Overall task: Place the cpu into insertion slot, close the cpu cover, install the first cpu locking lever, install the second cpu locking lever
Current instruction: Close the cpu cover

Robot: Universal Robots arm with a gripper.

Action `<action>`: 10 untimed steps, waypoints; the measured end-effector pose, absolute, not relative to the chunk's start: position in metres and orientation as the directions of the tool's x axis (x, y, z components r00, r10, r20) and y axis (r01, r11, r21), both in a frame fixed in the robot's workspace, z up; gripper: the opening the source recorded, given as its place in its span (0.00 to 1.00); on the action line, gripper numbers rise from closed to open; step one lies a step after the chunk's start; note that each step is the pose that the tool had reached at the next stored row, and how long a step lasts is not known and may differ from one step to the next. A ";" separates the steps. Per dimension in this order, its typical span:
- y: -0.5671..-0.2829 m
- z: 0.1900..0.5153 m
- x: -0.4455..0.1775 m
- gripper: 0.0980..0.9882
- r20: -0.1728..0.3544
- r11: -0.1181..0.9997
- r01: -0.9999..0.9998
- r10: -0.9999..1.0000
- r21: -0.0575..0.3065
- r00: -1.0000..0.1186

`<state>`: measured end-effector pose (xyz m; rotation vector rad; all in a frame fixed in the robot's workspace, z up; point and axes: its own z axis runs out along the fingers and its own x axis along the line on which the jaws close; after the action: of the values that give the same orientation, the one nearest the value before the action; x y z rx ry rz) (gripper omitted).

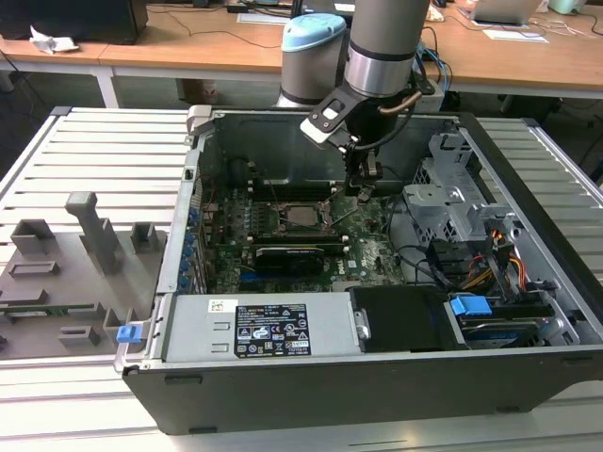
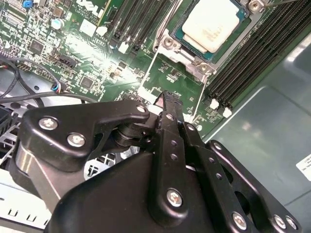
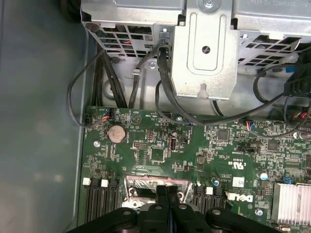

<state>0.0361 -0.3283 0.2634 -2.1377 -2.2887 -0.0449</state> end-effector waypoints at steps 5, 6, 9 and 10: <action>-0.328 0.261 0.042 0.01 0.026 0.077 0.997 0.997 0.014 -0.077; -0.328 0.261 0.042 0.01 0.026 0.077 0.997 0.997 0.014 -0.077; -0.327 0.261 0.043 0.01 0.026 0.077 0.997 0.997 0.014 -0.077; -0.327 0.261 0.043 0.01 0.026 0.077 0.997 0.997 0.014 -0.077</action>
<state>0.0429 -0.3272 0.2611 -2.1275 -2.2987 -0.0437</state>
